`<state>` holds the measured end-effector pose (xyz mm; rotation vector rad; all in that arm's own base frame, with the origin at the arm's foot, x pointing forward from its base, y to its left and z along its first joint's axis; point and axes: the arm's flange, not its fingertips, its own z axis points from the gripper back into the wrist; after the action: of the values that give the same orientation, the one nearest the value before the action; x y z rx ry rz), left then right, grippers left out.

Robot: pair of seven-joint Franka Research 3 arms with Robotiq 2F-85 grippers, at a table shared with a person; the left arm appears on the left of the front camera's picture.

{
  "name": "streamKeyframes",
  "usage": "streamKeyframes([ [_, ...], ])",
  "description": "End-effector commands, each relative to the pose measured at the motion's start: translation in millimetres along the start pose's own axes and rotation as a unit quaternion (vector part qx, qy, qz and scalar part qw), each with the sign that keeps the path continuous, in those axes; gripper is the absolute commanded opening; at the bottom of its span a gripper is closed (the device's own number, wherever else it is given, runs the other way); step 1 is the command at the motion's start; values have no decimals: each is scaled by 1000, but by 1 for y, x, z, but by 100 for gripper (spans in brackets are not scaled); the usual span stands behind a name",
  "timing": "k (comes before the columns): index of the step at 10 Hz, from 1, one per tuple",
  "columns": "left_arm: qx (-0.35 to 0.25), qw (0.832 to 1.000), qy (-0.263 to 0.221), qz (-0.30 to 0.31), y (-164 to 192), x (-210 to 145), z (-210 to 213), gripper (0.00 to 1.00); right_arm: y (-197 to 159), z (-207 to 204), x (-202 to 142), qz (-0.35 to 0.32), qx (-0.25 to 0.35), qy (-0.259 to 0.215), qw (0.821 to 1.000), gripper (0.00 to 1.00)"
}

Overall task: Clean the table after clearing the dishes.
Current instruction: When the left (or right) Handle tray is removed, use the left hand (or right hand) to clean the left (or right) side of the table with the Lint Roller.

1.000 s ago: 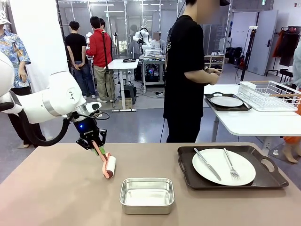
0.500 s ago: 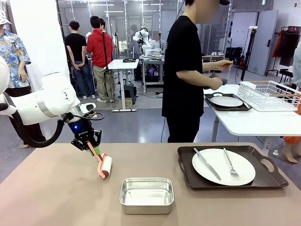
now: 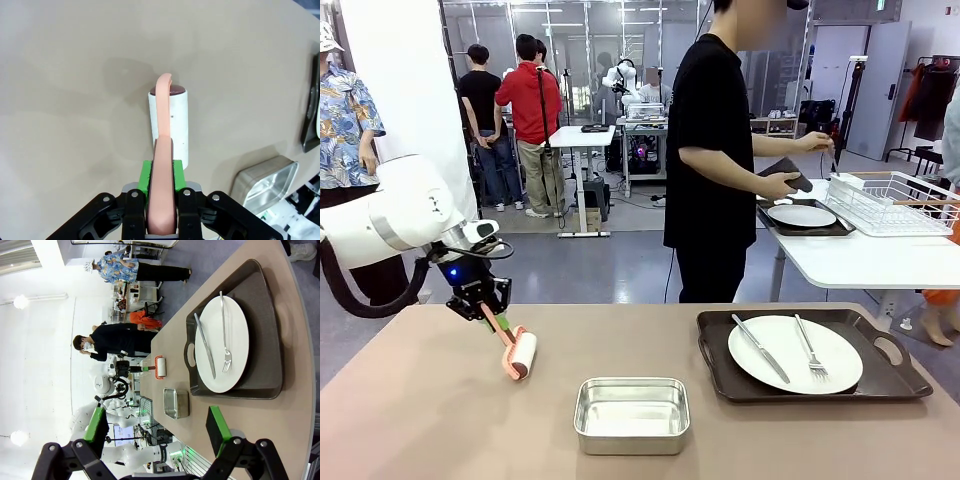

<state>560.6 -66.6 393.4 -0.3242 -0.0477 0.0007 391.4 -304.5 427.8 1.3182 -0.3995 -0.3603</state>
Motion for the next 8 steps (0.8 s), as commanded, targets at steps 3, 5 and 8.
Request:
streamKeyframes([
  [3,70,998,-2,0,77,-19,-38,21,3,0,-1,2,0,0,1000,100],
  [5,97,995,-6,1,100,-23,-30,21,3,0,-1,2,0,0,1000,100],
  [8,153,988,-2,16,126,-28,-24,21,3,0,-1,2,0,0,1000,100],
])
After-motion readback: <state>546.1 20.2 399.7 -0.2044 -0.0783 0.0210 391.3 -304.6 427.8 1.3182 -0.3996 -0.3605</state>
